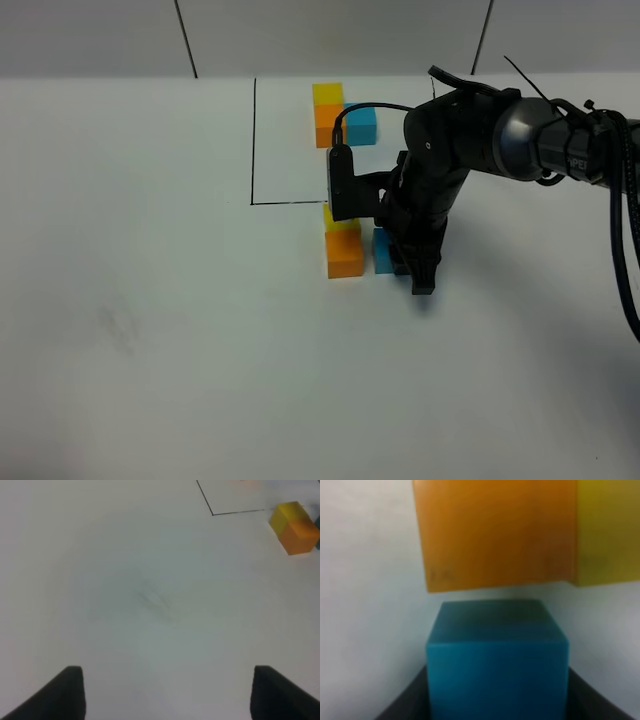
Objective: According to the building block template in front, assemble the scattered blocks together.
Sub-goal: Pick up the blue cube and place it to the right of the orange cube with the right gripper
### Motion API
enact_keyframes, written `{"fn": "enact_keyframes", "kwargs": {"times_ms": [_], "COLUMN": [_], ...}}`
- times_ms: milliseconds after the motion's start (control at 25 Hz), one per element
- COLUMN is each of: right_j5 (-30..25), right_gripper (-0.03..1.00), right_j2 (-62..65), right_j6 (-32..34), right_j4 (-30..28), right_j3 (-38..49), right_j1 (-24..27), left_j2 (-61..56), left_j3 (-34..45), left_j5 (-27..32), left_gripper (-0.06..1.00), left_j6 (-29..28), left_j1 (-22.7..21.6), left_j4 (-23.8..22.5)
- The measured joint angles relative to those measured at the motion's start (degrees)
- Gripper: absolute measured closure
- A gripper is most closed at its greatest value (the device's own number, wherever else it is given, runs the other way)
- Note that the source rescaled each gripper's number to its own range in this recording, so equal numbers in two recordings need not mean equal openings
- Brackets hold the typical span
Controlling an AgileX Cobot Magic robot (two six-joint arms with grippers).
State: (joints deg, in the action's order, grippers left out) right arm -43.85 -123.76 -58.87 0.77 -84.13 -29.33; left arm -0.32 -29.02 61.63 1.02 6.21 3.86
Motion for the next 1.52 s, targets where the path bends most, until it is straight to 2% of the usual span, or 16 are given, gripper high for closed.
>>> {"fn": "enact_keyframes", "kwargs": {"times_ms": [1080, 1520], "right_j5": [0.3, 1.4], "right_gripper": [0.93, 0.93], "right_j2": [-0.9, -1.3], "right_j6": [-1.6, -3.9], "right_j4": [0.5, 4.2], "right_j3": [-0.5, -0.5], "right_j1": [0.0, 0.0], "left_j2": [0.0, 0.0], "left_j3": [0.0, 0.0], "left_j5": [0.0, 0.0], "left_gripper": [0.44, 0.44], "left_j6": [0.0, 0.0], "left_j1": [0.0, 0.0], "left_j4": [0.0, 0.0]}}
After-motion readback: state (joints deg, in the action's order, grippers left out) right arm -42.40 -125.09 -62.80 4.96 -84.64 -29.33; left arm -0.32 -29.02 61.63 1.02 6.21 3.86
